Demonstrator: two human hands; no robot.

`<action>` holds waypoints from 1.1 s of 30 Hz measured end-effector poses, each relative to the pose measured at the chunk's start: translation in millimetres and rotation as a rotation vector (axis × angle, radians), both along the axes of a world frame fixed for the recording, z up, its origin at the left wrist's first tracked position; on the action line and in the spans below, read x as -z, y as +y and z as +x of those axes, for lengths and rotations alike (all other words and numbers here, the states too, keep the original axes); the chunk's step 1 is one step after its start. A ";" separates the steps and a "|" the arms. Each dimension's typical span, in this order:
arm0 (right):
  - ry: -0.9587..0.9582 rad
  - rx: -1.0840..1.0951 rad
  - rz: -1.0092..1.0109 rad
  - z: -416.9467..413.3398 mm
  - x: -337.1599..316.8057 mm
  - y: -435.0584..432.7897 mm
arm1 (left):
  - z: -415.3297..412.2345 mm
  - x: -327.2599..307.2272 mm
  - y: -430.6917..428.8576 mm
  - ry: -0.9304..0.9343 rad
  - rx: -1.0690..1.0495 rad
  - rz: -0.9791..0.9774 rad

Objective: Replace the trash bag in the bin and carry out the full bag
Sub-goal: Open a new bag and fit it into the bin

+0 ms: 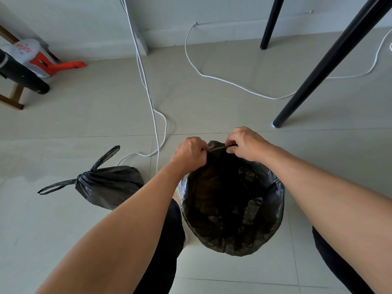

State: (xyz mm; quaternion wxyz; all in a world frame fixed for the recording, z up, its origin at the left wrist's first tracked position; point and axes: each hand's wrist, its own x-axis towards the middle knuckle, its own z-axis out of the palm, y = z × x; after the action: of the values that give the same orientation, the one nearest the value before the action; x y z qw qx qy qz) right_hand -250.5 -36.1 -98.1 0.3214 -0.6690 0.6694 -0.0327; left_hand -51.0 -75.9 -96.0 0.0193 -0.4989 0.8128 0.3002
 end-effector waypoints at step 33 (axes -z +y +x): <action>-0.107 0.171 -0.119 -13.9 4.2 34.5 | -11.7 -7.4 -0.1 -0.047 0.004 -0.074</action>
State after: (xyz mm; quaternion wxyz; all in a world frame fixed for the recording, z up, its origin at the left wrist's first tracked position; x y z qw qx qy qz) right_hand -264.4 -1.6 -102.2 0.3127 -0.6245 0.7028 -0.1354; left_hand -62.8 -76.0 -88.6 0.0204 -0.5047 0.8235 0.2582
